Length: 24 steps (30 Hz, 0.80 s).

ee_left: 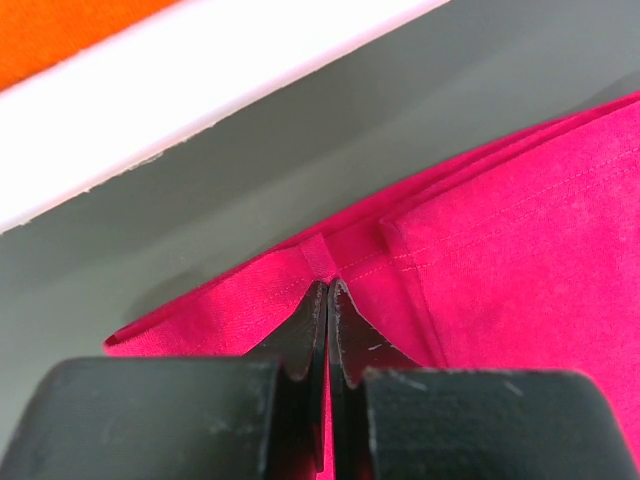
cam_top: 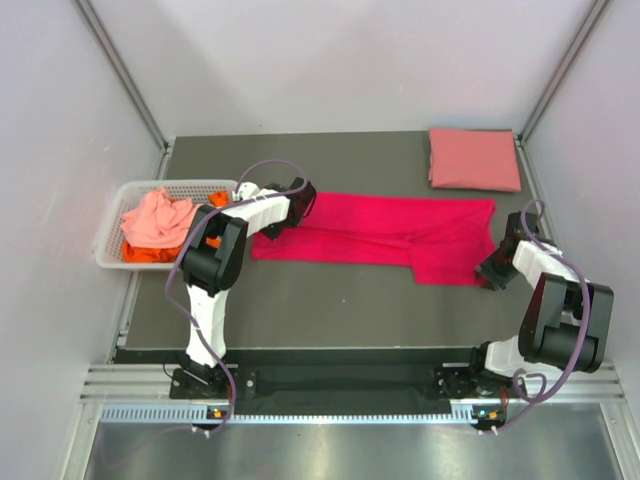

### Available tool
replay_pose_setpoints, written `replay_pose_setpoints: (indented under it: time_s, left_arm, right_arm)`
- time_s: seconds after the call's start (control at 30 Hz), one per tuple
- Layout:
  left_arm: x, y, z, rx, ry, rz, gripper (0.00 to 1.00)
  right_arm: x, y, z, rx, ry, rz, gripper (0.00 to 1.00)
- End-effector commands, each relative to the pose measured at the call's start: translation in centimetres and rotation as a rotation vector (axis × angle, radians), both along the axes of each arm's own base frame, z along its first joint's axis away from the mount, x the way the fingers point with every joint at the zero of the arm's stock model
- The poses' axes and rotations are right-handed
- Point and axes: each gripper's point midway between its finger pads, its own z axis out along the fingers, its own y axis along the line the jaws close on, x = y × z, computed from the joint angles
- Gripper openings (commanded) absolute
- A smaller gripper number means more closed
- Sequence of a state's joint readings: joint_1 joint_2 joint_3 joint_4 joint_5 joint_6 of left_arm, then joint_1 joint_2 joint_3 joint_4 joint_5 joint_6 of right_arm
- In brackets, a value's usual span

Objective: Fold and stack the t-shirts
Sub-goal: Fold the tshirt

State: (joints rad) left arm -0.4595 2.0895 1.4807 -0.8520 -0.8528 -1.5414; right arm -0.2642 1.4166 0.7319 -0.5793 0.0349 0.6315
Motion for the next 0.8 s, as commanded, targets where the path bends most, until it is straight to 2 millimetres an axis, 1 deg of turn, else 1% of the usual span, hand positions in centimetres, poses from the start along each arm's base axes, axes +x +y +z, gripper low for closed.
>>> replay_pose_setpoints:
  time_s: [0.0,0.07,0.13,0.17,0.27,0.3,0.43,0.47,0.53,0.57,0.63,0.67,0.73,0.77]
  left_arm:
    - [0.8,0.0,2.8,-0.025,-0.077,-0.001,0.00]
    - [0.8,0.0,2.9,-0.026,-0.079,0.000,0.00]
    - [0.7,0.0,2.9,-0.025,-0.080,0.001,0.00]
    - [0.6,0.1,2.8,-0.023,-0.076,0.001,0.00]
    - [0.4,0.2,2.9,-0.018,-0.073,-0.001,0.00]
    - [0.4,0.2,3.0,-0.018,-0.074,-0.003,0.00]
    - [0.2,0.3,3.2,-0.011,-0.069,-0.008,0.00]
    - [0.2,0.3,3.3,-0.011,-0.074,-0.008,0.00]
    - [0.3,0.2,3.4,-0.015,-0.083,-0.006,0.00]
    - [0.3,0.2,3.3,-0.015,-0.082,-0.006,0.00]
    - [0.5,0.2,3.4,-0.014,-0.084,-0.009,0.00]
    - [0.6,0.2,3.4,-0.009,-0.085,-0.010,0.00]
    - [0.8,0.2,3.5,-0.001,-0.082,-0.009,0.00]
    - [0.8,0.2,3.4,0.005,-0.080,-0.009,0.00]
  right_arm:
    - [0.7,-0.6,-0.4,-0.040,-0.040,-0.006,0.27]
    - [0.8,-0.6,-0.5,-0.042,-0.043,-0.004,0.15]
    - [0.7,-0.5,-0.6,-0.036,-0.044,0.003,0.00]
    - [0.7,-0.4,-0.6,-0.035,-0.043,0.005,0.00]
    - [0.5,-0.7,0.7,-0.054,-0.055,0.007,0.00]
    - [0.5,-0.9,1.8,-0.074,-0.072,0.008,0.00]
    - [0.9,-1.2,5.1,-0.108,-0.161,0.008,0.00]
    - [1.2,-1.4,6.4,-0.125,-0.207,0.004,0.00]
    - [1.8,-1.7,7.5,-0.149,-0.250,0.005,0.00]
    - [2.5,-1.9,8.3,-0.157,-0.279,0.009,0.00]
    - [3.6,-2.0,9.4,-0.162,-0.313,0.032,0.00]
    - [4.7,-2.0,10.2,-0.161,-0.340,0.044,0.00]
    - [5.8,-2.1,10.9,-0.161,-0.366,0.060,0.00]
    - [6.8,-2.2,11.5,-0.156,-0.380,0.066,0.00]
